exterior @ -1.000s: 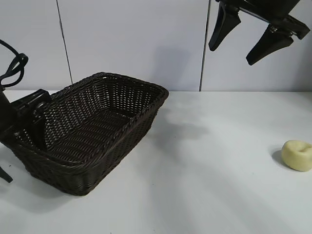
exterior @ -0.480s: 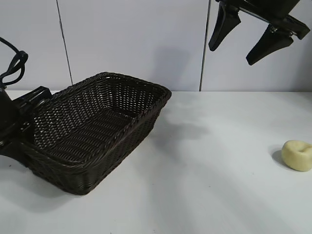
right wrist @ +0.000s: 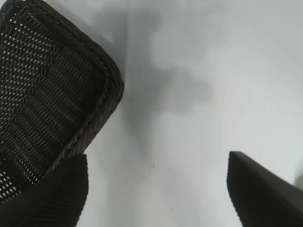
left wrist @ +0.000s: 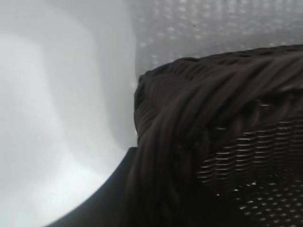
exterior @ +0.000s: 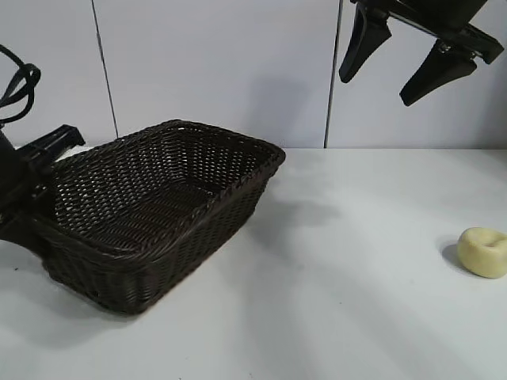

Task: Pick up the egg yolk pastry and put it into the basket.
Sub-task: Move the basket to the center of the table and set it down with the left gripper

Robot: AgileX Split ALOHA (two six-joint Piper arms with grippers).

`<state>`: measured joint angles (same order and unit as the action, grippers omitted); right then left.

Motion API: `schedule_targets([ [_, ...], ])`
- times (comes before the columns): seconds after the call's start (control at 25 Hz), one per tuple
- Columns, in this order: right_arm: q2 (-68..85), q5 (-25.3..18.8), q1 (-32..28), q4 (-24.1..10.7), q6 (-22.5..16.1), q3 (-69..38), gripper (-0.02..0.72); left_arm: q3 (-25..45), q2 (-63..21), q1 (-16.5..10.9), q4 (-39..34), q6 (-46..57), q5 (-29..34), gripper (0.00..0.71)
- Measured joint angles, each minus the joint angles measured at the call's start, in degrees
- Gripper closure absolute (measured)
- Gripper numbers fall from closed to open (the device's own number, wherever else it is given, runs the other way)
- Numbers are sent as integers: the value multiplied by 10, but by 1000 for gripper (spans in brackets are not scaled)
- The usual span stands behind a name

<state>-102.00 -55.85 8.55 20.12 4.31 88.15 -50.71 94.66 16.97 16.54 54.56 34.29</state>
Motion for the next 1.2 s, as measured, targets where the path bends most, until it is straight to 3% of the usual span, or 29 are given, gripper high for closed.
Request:
schedule_targets([
  [0.36, 0, 1, 0, 0, 0, 0, 123, -16, -13, 0, 74, -152, 21, 604],
  [0.92, 0, 1, 0, 0, 0, 0, 123, -134, -13, 0, 19, -293, 110, 604],
  [1.2, 0, 1, 0, 0, 0, 0, 123, -172, -11, -31, 16, -350, 162, 604],
])
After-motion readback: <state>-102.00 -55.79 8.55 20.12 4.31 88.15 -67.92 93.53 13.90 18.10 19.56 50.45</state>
